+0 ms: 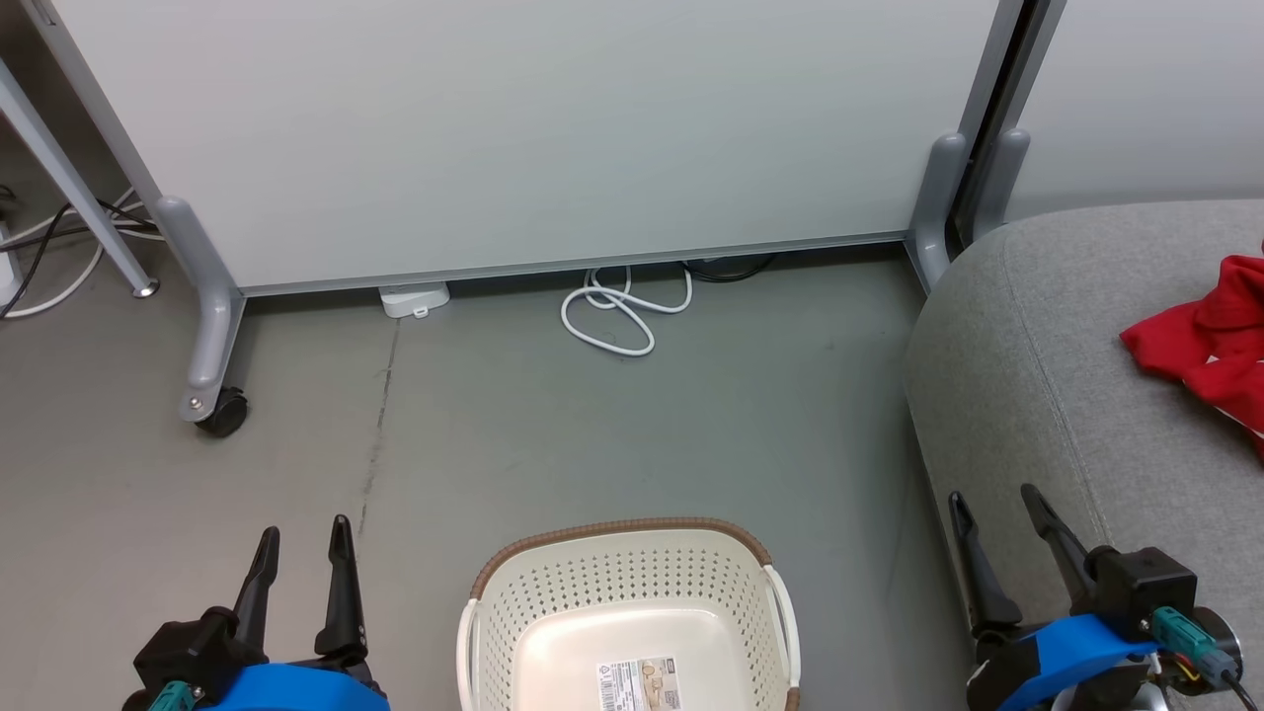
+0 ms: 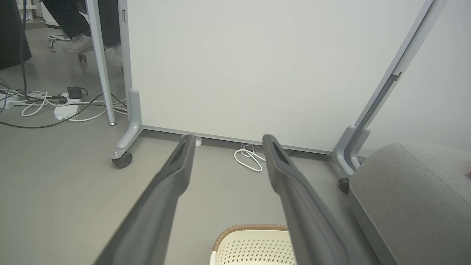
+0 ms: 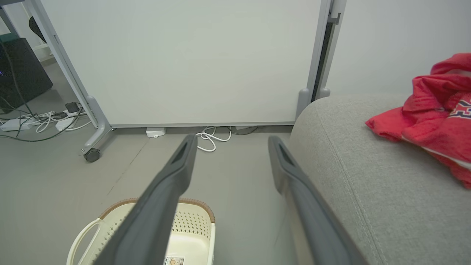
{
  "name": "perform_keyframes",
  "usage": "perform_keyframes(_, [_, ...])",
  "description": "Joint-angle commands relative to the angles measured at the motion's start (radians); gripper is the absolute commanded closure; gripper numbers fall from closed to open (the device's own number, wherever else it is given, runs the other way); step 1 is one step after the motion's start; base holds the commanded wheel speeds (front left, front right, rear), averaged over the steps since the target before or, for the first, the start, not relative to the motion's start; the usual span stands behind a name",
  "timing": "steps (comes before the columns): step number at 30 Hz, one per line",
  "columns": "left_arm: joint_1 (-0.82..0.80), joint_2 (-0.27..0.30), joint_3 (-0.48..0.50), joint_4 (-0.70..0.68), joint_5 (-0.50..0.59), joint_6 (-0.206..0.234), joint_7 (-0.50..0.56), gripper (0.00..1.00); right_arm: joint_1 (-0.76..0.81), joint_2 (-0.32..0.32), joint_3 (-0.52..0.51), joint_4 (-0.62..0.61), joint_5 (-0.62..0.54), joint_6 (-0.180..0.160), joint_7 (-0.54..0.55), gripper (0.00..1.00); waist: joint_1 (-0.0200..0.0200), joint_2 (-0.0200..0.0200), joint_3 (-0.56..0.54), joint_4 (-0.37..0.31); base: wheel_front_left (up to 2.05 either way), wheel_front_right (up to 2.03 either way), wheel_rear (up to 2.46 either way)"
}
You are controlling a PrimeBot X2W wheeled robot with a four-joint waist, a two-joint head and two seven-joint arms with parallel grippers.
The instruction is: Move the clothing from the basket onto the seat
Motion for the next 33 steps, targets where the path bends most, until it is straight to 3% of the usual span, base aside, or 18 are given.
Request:
perform_keyframes(1, [-0.007, 0.005, -0.002, -0.003, 0.002, -0.008, -0.005, 0.0, 0.002, -0.001, 0.002, 0.003, 0.006, 0.0, -0.006, 0.0, 0.0, -0.0001, 0.001, 0.0, 0.0, 0.0, 0.0])
perform_keyframes(4, [-0.009, 0.007, -0.003, -0.004, 0.001, -0.008, -0.005, 0.0, -0.004, -0.001, 0.004, 0.009, 0.008, 0.0, -0.007, 0.0, 0.0, -0.0001, 0.003, 0.0, 0.0, 0.0, 0.0])
perform_keyframes(5, [0.001, 0.0, -0.001, 0.001, 0.0, 0.001, 0.001, 1.0, -0.001, 0.0, 0.003, 0.01, 0.006, 0.0, -0.003, 1.0, 0.0, -0.0001, 0.003, 0.0, 0.0, 0.0, 0.0])
perform_keyframes(12, [0.035, -0.022, 0.0, 0.056, -0.01, 0.001, 0.008, 1.0, 0.013, 0.004, 0.002, 0.073, 0.016, 0.0, 0.003, 1.0, 0.0002, -0.0001, 0.003, 0.0, 0.0, 0.0, 0.0])
perform_keyframes(33, [-0.003, -0.03, 0.036, 0.012, -0.353, -0.001, 0.107, 1.0, -0.015, 0.003, -0.019, 0.064, 0.42, 0.0, 0.063, 1.0, 0.0002, -0.0001, -0.004, -0.005, 0.0, 0.0, 0.0])
